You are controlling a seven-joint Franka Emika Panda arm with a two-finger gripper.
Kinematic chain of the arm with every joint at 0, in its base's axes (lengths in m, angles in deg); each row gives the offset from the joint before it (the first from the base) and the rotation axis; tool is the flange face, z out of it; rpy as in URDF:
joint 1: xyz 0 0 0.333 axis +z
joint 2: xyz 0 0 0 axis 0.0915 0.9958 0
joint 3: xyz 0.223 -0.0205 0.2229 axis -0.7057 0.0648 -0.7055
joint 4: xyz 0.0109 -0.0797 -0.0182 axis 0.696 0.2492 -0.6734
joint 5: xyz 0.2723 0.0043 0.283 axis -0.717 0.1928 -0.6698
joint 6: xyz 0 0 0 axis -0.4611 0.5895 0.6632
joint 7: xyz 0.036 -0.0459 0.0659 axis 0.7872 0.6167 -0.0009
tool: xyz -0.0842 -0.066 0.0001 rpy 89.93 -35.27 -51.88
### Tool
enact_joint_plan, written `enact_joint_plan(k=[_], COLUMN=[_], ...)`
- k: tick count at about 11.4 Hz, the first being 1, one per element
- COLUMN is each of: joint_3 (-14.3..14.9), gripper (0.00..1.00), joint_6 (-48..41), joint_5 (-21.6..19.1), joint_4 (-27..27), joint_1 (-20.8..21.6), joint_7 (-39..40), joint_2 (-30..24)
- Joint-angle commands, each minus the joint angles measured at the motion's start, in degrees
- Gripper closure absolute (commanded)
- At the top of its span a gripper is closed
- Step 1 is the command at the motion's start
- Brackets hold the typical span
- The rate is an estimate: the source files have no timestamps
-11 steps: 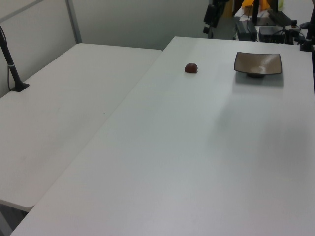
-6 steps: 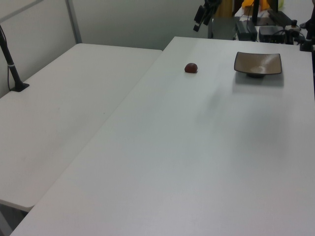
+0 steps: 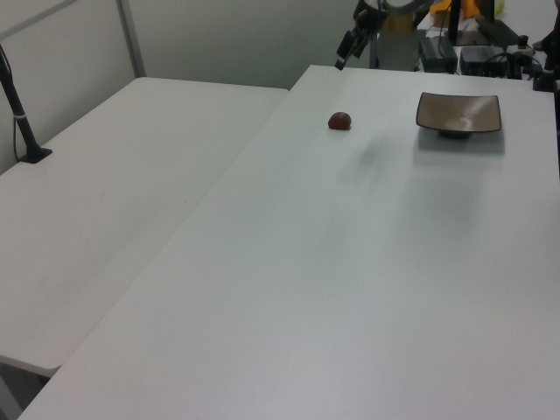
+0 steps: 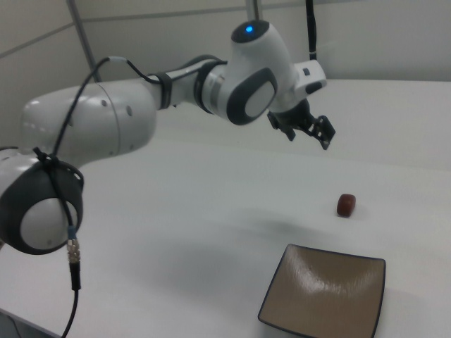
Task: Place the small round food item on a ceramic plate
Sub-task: 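Move the open gripper over the reddish-brown food item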
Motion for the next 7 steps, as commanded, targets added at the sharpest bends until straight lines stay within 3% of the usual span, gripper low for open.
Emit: enact_joint_plan(k=[1, 7], joint_3=[-0.74, -0.65], gripper=[0.0, 0.0], joint_6=[5.83, 13.49], joint_5=[0.01, 0.28], joint_4=[-3.44, -4.67], joint_1=[-1.24, -1.77], joint_7=[1.31, 4.74], joint_2=[5.98, 13.37])
